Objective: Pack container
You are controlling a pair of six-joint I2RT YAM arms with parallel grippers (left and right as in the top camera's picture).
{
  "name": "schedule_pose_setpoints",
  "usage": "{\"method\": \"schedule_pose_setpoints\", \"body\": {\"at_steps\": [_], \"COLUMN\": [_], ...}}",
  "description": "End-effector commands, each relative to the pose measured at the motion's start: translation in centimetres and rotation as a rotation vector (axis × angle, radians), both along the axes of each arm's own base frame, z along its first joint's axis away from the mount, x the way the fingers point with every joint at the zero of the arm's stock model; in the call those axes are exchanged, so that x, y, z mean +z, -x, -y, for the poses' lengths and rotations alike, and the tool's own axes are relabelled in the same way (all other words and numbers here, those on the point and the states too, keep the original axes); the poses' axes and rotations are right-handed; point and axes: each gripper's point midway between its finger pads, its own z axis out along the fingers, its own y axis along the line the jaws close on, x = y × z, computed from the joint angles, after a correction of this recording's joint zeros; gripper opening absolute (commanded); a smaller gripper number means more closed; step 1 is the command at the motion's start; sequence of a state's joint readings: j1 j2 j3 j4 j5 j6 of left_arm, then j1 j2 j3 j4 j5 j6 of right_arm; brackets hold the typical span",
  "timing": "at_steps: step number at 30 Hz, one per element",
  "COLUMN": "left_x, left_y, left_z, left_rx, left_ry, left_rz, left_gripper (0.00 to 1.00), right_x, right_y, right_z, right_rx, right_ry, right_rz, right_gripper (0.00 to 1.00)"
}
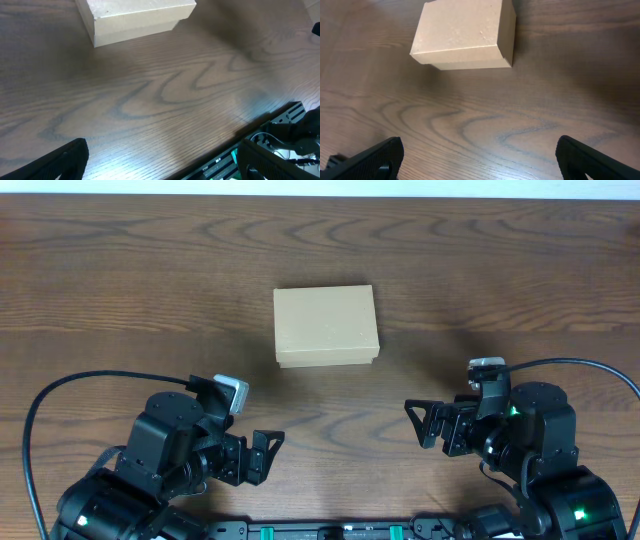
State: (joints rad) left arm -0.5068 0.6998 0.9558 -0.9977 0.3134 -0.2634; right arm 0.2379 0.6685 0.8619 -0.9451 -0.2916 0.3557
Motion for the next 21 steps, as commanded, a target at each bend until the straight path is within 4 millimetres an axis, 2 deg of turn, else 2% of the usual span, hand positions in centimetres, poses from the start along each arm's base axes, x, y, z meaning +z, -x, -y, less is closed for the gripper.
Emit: {"method": "schedule_pose_setpoints", "body": {"at_steps": [1, 4, 5, 12, 16, 21], "left_x": [0.1, 0.2, 0.5, 0.3, -1.7, -5.2], "left_y": [-0.1, 0.2, 0.0, -2.4, -3.4, -4.2], "left_z": [-0.1, -0.2, -0.7, -7.1, -9.5, -10.9], "left_rx": [0.009, 0.008, 0.016, 0.249, 0.36, 0.439], "left_ry": [-0.001, 0.005, -0.015, -0.113, -0.121, -0.105], "left_rz": [0.0, 0.011, 0.048, 0.298, 0.431, 0.521], "left_gripper": [0.95, 0.95, 0.95, 0.95, 0.95, 0.95], "right_x": [-0.2, -0.2, -0.2, -0.2, -0.2, -0.2], "right_y": [0.1, 0.1, 0.1, 0.1, 0.1, 0.1], "right_z": [-0.1, -0.1, -0.1, -0.1, -0.1, -0.1], "right_rx": [-0.005, -0.005, -0.005, -0.005, -0.005, -0.005], "right_ry": [-0.005, -0.005, -0.005, -0.005, -0.005, -0.005], "right_rz": [-0.011, -0.011, -0.011, -0.011, -0.011, -0.011], "right_gripper": [0.99, 0.99, 0.99, 0.99, 0.99, 0.99]}}
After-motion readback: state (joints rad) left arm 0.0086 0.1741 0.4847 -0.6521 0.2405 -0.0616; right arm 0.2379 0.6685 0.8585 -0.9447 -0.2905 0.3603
